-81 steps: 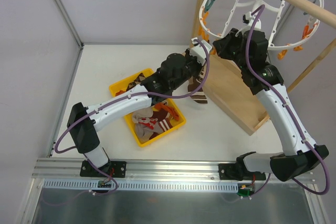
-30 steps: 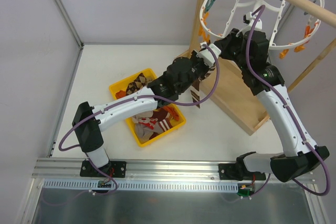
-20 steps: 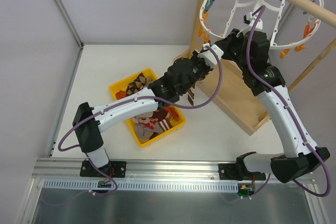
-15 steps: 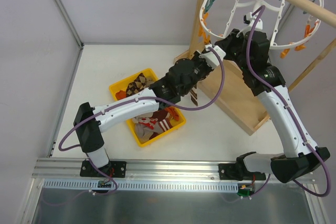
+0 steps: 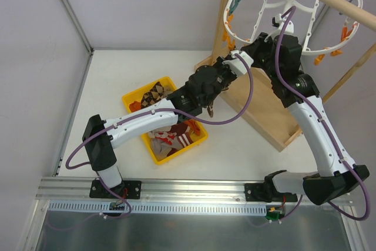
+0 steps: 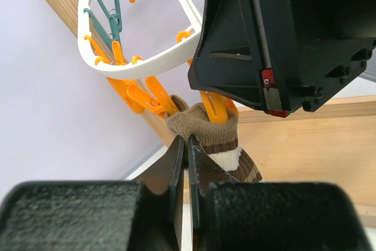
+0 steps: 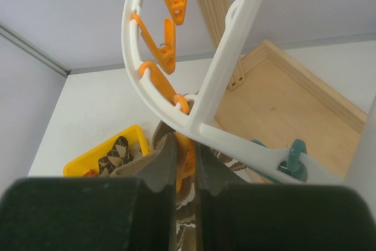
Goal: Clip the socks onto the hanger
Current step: Clamp the sock onto the hanger.
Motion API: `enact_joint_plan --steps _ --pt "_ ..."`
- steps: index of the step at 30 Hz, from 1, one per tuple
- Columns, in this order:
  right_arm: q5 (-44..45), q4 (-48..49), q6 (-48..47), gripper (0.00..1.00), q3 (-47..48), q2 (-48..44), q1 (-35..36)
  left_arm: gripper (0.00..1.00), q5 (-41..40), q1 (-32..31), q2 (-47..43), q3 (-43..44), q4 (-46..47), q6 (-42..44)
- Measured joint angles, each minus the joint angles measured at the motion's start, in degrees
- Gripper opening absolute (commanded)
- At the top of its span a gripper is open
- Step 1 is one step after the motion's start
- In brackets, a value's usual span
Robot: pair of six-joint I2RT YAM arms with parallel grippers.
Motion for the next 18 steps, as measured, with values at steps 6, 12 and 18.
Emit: enact_joint_plan --steps 6,12,18 --pt "-0.07 -0.13 0.04 0.01 0.00 0.00 0.00 0.00 -0.20 0.00 0.00 0.00 0.15 0.50" --pt "-0.07 -0.13 0.11 0.01 0.00 0.00 0.00 0.00 0.28 0.00 0.13 0.74 0.28 0.35" --pt "-0.07 -0.13 0.57 0.01 0.00 0.00 0.00 0.00 2.47 -0.02 0.13 0.94 0.63 -0.81"
